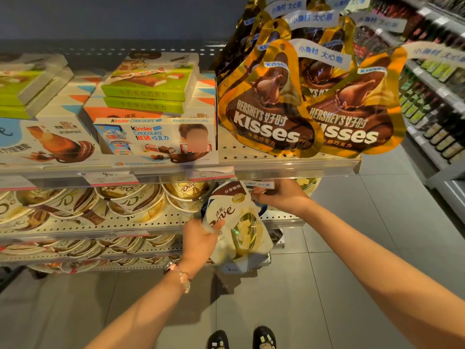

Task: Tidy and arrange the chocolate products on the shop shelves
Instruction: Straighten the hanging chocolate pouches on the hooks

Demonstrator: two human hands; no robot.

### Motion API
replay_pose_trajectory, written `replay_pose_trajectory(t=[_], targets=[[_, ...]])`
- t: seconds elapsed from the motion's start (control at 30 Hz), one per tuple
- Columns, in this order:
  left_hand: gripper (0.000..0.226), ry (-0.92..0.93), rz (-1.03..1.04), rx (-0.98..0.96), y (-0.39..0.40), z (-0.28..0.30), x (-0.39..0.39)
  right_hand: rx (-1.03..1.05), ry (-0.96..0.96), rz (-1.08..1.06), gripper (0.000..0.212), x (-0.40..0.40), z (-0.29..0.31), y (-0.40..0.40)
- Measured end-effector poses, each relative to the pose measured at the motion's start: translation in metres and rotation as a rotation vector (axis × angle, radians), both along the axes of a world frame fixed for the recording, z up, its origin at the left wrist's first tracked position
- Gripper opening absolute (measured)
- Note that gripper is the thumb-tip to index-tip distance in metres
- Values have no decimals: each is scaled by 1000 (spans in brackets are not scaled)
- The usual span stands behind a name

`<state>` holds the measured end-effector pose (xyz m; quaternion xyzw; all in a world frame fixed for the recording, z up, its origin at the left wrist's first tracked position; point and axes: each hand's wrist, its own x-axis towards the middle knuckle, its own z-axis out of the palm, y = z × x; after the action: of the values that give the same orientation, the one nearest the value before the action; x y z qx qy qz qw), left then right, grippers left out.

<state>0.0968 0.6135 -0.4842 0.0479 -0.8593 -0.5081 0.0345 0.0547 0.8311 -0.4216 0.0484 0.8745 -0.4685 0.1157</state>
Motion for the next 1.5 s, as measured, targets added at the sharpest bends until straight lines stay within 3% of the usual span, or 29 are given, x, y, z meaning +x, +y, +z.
replay_pose_trajectory(t=[0.1,0.27,0.43,0.7,0.87,0.93,1.17,1.3,1.4,1.5], targets=[[17,15,-31,-83,-17,-3,8,88,21,-2,15,-4,-2,1],[20,65,32,-164,-45,-1,19,155,215,6,5,-14,-12,-15],[11,110,69,-100,-58,4,24,132,367,-82,43,-23,-26,-32],[9,165,54,-91,-76,2,27,-130,252,-221,73,-32,-60,-34],[19,186,39,-163,-83,3,27,-237,4,-132,57,-49,-80,-34],[22,218,38,-222,-83,5,25,-257,-36,-78,60,-61,-81,-32],[17,221,53,-191,-77,13,27,-181,67,-159,54,-58,-91,-31],[10,192,73,-97,-70,14,29,-15,89,-346,76,-46,-97,-33],[10,164,106,-69,-63,15,31,-39,73,-350,86,-41,-90,-28],[9,127,123,-18,-59,17,32,-150,204,-431,77,-17,-75,-24]])
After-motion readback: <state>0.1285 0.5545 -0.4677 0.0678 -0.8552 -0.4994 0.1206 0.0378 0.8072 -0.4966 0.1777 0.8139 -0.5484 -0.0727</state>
